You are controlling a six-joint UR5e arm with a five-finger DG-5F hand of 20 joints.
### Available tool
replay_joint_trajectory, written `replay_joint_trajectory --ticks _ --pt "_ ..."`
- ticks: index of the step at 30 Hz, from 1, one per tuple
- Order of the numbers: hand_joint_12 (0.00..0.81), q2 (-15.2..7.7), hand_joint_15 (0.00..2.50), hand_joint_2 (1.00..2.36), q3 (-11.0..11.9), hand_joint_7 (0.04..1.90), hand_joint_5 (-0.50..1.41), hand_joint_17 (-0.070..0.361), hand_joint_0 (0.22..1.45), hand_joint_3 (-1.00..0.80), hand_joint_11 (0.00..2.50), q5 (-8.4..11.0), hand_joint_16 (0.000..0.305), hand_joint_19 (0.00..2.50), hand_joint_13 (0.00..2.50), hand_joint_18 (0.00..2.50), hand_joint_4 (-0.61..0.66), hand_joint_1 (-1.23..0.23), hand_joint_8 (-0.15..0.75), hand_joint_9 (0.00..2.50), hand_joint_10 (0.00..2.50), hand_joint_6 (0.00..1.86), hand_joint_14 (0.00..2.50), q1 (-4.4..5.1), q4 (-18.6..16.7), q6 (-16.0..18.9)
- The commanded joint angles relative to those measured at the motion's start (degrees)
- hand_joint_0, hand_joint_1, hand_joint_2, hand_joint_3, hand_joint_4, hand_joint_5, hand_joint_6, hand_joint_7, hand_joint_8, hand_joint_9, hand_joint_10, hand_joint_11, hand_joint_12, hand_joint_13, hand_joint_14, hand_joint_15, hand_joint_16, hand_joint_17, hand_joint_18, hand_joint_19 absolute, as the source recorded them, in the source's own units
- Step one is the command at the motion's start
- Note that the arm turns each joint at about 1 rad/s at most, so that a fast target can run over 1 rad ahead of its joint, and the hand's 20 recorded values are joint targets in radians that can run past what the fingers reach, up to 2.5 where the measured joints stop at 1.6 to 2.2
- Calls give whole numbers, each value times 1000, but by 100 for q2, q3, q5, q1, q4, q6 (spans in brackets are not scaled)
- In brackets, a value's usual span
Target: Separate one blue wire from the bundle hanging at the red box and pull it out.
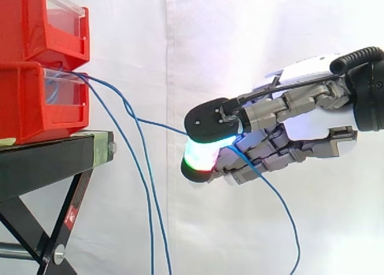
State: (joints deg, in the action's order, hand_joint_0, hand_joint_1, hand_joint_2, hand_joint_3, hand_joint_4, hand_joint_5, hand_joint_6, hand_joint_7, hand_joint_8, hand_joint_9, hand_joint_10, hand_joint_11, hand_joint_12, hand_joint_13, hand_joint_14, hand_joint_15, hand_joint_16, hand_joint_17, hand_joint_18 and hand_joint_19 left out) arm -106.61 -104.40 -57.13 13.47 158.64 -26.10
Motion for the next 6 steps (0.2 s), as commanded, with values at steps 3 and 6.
replay_joint_trajectory --ticks 3,6 --pt "339 0 130 1031 8 1416 -165 112 605 -62 359 0 50 222 87 8 2 -806 268 541 10 807 4 -2 0 0" --pt "340 0 133 1031 -1 1416 -165 111 605 -63 363 0 50 221 86 8 -3 -805 268 541 10 808 4 -2 0 0"
